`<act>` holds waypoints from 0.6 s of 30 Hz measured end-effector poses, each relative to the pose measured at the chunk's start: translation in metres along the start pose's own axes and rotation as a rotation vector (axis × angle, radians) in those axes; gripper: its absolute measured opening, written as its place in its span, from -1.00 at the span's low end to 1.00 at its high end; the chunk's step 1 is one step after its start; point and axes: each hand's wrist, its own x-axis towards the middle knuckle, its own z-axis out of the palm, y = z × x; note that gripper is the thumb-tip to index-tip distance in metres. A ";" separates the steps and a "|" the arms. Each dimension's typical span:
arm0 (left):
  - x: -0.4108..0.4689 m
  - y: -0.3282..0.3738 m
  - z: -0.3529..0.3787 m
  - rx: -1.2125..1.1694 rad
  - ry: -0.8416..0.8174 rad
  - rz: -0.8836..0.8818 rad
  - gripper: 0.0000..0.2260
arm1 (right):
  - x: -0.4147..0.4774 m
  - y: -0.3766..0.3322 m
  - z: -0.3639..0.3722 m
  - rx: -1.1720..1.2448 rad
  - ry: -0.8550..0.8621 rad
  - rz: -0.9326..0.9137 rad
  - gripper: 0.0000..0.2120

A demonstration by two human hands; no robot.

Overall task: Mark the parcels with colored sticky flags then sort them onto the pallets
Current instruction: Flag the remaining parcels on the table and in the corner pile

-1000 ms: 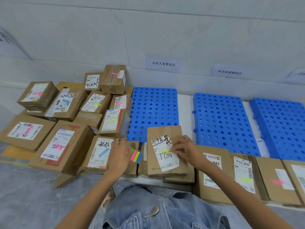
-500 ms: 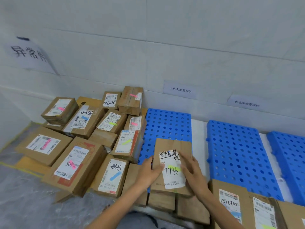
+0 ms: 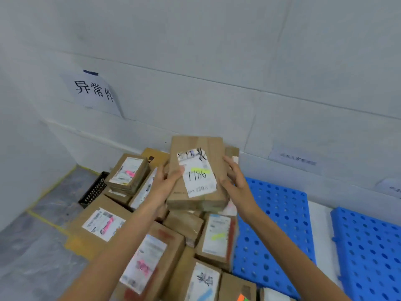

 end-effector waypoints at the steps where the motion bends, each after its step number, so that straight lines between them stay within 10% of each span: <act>1: 0.022 0.013 -0.013 -0.028 0.028 0.009 -0.53 | 0.021 -0.005 0.018 -0.004 -0.014 0.016 -0.53; 10: 0.238 0.091 -0.142 0.316 -0.010 -0.246 -0.18 | 0.257 -0.003 0.109 -0.165 0.021 0.047 -0.61; 18: 0.356 0.046 -0.220 0.597 -0.189 -0.418 -0.35 | 0.352 0.063 0.157 -0.428 -0.024 0.065 -0.52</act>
